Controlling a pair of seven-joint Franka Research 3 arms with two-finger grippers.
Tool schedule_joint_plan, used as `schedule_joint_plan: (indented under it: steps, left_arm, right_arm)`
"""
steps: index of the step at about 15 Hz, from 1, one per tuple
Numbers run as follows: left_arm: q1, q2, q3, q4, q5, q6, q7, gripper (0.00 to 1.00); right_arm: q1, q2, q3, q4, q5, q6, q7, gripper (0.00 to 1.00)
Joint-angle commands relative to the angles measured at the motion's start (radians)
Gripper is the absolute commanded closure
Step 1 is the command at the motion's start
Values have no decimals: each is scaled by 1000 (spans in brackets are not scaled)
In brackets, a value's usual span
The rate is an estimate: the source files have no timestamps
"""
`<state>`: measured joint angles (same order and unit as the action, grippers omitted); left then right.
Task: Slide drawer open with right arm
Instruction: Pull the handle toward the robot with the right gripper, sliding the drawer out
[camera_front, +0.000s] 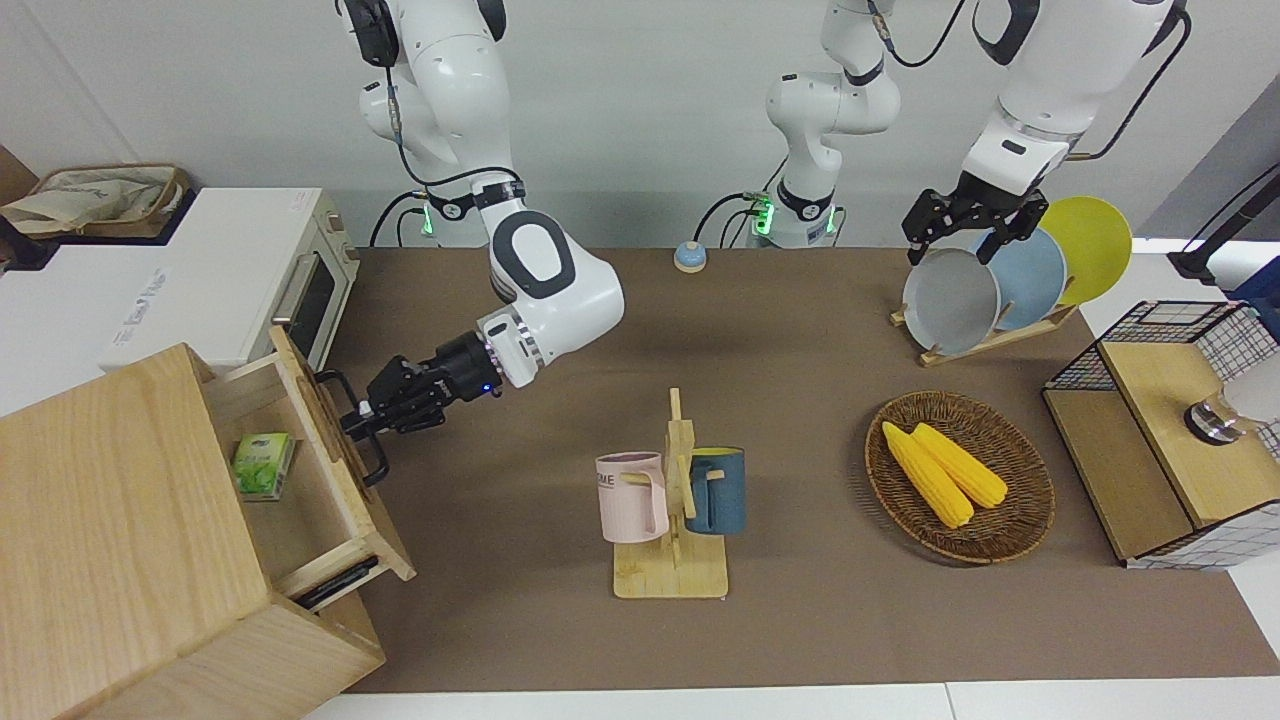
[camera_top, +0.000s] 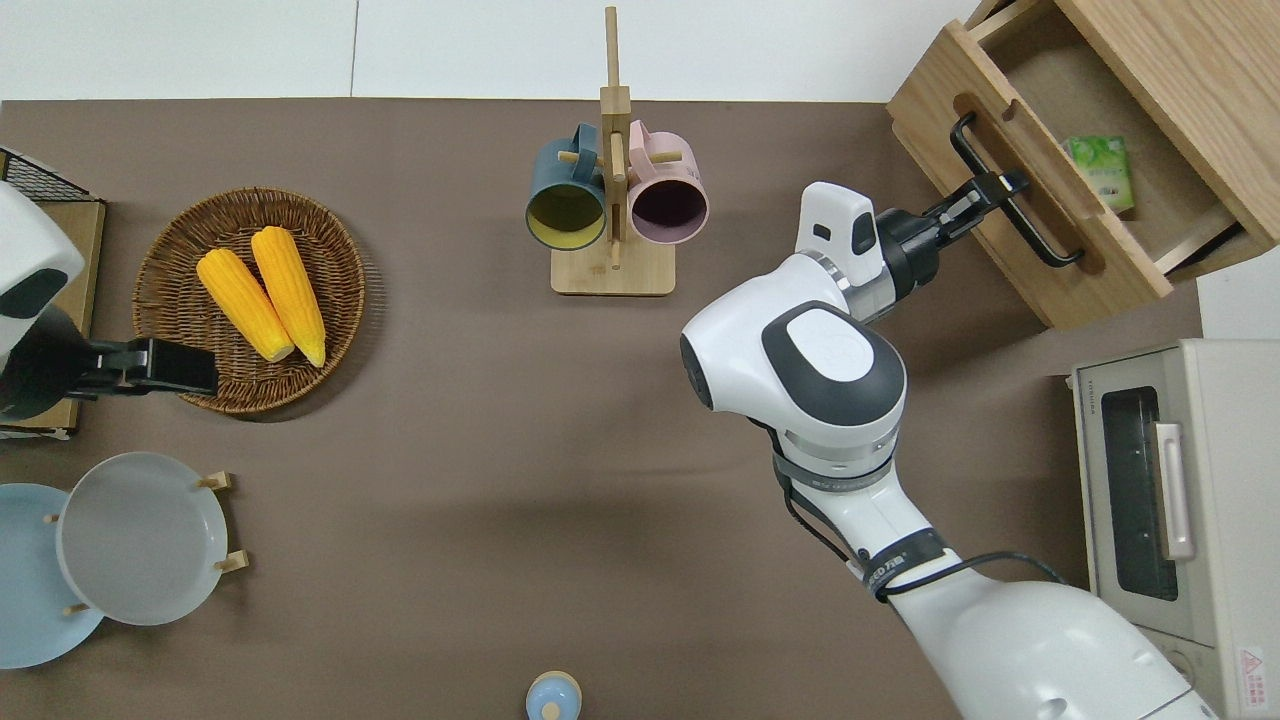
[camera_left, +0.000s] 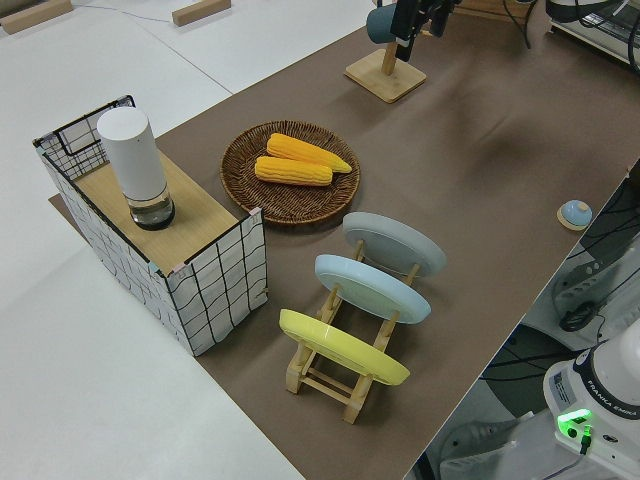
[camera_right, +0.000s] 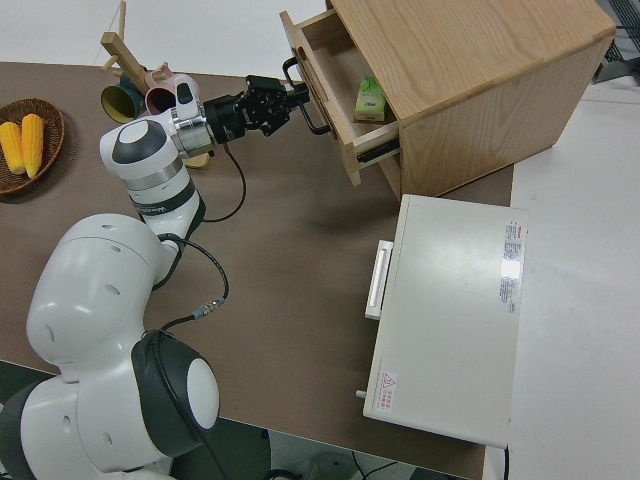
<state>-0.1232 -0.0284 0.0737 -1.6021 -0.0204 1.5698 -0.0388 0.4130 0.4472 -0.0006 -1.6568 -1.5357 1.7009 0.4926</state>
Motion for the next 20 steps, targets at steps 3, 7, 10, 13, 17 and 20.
schedule_joint_plan:
  steps: [3, 7, 10, 13, 17, 20]
  left_arm:
    - [-3, -8, 3, 2, 13, -14, -1, 5]
    - [-3, -8, 3, 2, 13, -13, -1, 2]
    - [-3, -8, 3, 2, 11, -13, -1, 5]
    - [-3, -8, 3, 2, 13, -13, -1, 5]
    - [-3, -8, 3, 2, 13, -13, -1, 2]
    - [-3, -8, 3, 2, 11, -14, -1, 5]
  right_arm:
    - [12, -18, 115, 11, 39, -130, -23, 1000]
    - [32, -21, 157, 12, 58, -185, -28, 1000]
    - [41, -21, 174, 23, 58, -211, -55, 1000]
    - [41, -21, 209, 29, 58, -246, -65, 1000]
    - [50, -19, 258, 37, 58, -314, -66, 1000]
    - [52, -19, 292, 45, 62, -359, -66, 1000]
